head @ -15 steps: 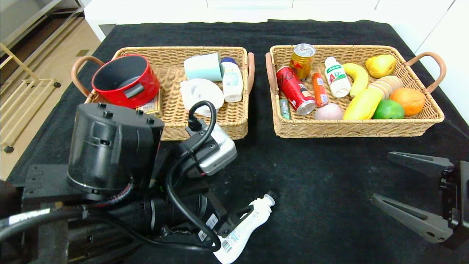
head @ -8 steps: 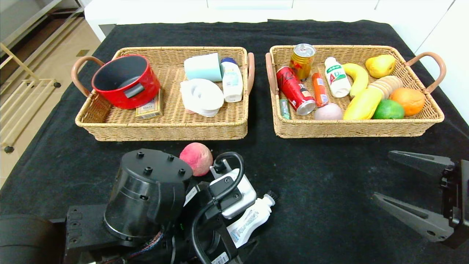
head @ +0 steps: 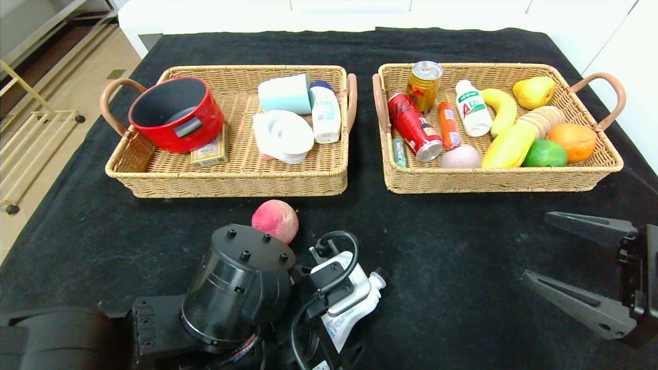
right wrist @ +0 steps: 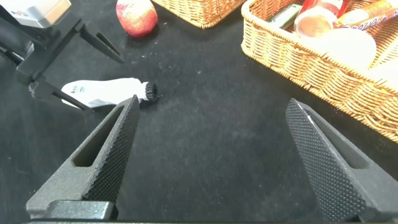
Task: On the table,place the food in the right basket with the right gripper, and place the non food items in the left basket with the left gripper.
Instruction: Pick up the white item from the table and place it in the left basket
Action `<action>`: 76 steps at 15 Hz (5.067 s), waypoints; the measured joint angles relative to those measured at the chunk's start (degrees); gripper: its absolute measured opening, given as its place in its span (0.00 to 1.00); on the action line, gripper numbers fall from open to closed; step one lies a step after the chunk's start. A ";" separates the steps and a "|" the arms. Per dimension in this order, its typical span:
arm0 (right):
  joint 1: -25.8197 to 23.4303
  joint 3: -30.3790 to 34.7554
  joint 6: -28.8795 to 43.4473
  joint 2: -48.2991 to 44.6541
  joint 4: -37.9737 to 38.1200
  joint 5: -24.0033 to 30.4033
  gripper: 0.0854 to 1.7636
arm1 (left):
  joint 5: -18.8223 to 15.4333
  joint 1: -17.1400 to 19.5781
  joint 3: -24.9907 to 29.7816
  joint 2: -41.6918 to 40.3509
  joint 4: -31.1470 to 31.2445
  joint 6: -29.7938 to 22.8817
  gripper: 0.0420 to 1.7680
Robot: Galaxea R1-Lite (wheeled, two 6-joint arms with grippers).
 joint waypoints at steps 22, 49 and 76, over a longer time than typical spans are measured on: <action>0.02 0.09 -0.13 0.18 0.00 0.00 0.97 | -0.11 0.00 1.00 2.04 -0.26 -0.66 0.42; -0.35 0.11 -0.18 -0.01 -0.06 0.02 0.97 | -3.47 6.23 -3.91 -2.49 -4.47 -12.48 0.33; -0.28 0.23 -0.20 -0.72 -0.04 0.00 0.97 | -3.35 34.93 -30.59 0.24 -0.48 -16.70 0.32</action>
